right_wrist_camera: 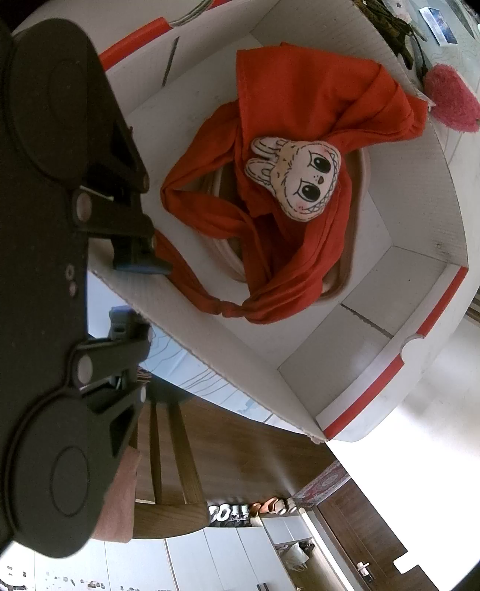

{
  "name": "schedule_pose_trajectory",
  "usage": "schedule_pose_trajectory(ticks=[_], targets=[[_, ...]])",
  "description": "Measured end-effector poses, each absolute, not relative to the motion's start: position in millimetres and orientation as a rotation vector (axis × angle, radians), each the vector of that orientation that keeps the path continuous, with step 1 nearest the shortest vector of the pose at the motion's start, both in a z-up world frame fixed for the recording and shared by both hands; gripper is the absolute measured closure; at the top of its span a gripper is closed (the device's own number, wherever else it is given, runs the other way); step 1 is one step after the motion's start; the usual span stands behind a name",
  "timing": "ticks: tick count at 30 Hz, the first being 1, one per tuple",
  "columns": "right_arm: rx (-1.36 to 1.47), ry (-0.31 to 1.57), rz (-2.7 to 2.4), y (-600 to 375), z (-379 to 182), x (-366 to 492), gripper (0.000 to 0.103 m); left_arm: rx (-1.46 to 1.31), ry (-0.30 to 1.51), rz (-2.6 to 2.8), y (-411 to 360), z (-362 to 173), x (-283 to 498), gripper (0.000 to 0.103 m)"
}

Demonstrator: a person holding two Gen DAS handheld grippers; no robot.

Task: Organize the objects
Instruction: 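Close the left gripper on the white face mask and lift it, then carry the face mask with the left gripper over the box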

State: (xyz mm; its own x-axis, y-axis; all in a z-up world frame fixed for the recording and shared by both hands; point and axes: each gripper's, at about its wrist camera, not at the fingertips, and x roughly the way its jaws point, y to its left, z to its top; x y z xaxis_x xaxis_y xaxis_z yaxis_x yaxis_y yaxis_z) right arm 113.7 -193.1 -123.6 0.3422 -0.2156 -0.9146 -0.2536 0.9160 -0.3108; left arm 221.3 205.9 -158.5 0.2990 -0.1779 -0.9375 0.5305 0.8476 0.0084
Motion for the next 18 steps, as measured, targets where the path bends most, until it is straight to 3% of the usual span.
schedule_pose_trajectory(ticks=[11,18], targets=[[-0.439,1.232,0.025,-193,-124,114,0.089,0.287,1.091,-0.545,208,-96,219,0.091],[-0.442,1.230,0.028,-193,-123,114,0.089,0.314,1.009,-0.663,165,-50,208,0.091]])
